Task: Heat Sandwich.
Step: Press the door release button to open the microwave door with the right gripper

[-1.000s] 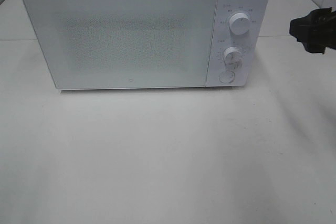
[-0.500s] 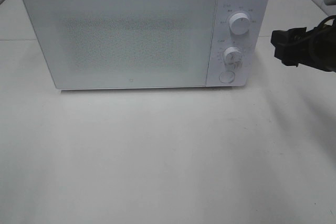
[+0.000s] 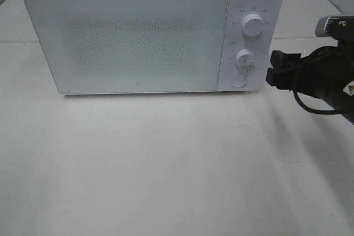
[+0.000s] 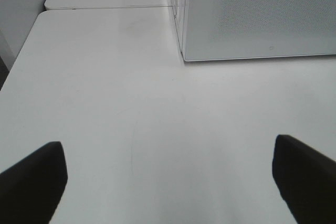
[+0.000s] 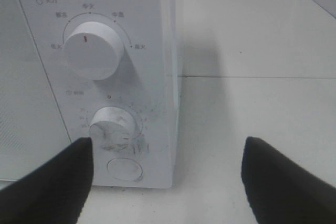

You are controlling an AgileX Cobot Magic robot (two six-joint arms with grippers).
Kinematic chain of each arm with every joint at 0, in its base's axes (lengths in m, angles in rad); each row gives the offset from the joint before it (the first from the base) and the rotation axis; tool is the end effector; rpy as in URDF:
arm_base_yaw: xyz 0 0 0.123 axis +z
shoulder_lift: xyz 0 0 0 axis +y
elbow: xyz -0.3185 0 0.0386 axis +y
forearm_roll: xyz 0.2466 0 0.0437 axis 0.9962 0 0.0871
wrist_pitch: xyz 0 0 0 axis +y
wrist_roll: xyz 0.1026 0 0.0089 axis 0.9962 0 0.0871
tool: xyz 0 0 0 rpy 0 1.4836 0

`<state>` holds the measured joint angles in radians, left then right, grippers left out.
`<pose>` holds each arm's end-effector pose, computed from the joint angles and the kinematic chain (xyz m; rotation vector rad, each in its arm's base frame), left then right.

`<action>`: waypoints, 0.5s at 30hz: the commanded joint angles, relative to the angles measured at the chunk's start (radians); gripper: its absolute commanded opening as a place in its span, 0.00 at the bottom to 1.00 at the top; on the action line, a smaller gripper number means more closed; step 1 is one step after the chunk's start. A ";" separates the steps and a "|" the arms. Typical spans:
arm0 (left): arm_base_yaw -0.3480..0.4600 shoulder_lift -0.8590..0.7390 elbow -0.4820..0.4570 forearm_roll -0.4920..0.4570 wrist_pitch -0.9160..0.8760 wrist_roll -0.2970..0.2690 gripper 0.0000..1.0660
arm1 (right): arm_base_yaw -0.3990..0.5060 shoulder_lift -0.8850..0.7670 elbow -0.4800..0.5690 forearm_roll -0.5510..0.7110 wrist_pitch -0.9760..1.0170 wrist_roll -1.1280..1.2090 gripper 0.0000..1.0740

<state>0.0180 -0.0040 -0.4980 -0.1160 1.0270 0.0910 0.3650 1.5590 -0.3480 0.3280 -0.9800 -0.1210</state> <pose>-0.0304 -0.0108 0.2741 0.0763 2.0025 -0.0682 0.2530 0.0672 0.2097 -0.0605 1.7336 0.0817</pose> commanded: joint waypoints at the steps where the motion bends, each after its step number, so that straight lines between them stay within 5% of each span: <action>1: 0.003 -0.028 0.004 -0.003 0.000 -0.003 0.97 | 0.066 0.032 0.000 0.072 -0.061 -0.018 0.71; 15: 0.003 -0.028 0.004 -0.003 0.000 -0.003 0.97 | 0.292 0.162 0.000 0.318 -0.210 -0.043 0.71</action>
<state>0.0180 -0.0040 -0.4980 -0.1160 1.0270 0.0910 0.6510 1.7210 -0.3490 0.6330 -1.1650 -0.1440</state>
